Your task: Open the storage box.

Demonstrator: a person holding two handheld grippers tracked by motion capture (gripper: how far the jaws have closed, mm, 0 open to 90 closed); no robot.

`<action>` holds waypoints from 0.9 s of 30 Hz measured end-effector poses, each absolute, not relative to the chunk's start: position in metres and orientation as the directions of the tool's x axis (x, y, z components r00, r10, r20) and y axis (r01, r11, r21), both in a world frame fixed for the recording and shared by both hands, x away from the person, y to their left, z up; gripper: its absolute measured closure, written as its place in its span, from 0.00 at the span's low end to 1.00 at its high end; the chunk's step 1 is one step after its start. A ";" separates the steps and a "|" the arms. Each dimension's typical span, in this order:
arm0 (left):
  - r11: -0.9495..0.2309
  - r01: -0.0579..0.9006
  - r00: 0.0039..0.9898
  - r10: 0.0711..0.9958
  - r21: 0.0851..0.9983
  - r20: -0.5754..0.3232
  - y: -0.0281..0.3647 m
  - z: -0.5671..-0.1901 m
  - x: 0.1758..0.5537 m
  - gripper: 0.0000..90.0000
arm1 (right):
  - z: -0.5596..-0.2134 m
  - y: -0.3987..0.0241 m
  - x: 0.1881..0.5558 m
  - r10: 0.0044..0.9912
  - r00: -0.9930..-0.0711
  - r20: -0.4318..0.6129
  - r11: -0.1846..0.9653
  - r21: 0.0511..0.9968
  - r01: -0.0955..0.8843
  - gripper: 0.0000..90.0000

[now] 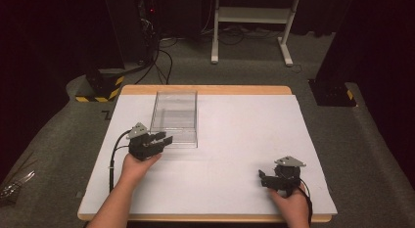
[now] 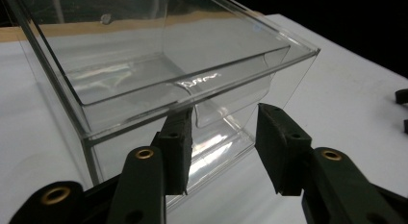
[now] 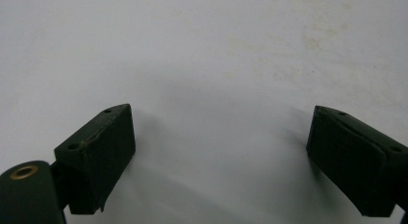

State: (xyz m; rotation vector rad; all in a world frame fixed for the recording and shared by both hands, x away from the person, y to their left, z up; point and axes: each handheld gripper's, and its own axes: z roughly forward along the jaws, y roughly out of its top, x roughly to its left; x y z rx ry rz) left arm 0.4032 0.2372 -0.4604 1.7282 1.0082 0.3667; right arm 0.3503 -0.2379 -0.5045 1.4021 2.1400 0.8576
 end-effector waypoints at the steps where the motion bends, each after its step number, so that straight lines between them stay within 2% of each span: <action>1: -0.082 0.447 0.599 0.767 0.891 -0.230 0.238 -0.461 0.404 0.66 | -0.505 -0.238 0.350 0.921 -0.390 -0.026 0.294 0.703 0.648 0.11; 7: -0.069 0.443 0.609 0.755 0.894 -0.244 0.242 -0.463 0.406 0.73 | -0.505 -0.238 0.350 0.920 -0.390 -0.026 0.294 0.703 0.648 0.11; 10: -0.063 0.427 0.616 0.751 0.902 -0.239 0.246 -0.467 0.406 0.84 | -0.505 -0.238 0.350 0.920 -0.390 -0.026 0.294 0.703 0.647 0.11; 12: -0.047 0.425 0.621 0.742 0.904 -0.253 0.249 -0.469 0.407 0.86 | -0.505 -0.238 0.350 0.920 -0.390 -0.027 0.295 0.703 0.647 0.11; 15: -0.036 0.423 0.627 0.733 0.905 -0.264 0.250 -0.471 0.408 0.87 | -0.505 -0.238 0.350 0.920 -0.391 -0.028 0.296 0.704 0.646 0.11; 22: -0.016 0.414 0.658 0.696 0.910 -0.288 0.250 -0.476 0.413 0.79 | -0.504 -0.238 0.350 0.919 -0.394 -0.031 0.299 0.705 0.643 0.12; 27: 0.001 0.415 0.661 0.687 0.910 -0.302 0.248 -0.479 0.415 0.81 | -0.504 -0.238 0.350 0.917 -0.397 -0.033 0.303 0.706 0.640 0.12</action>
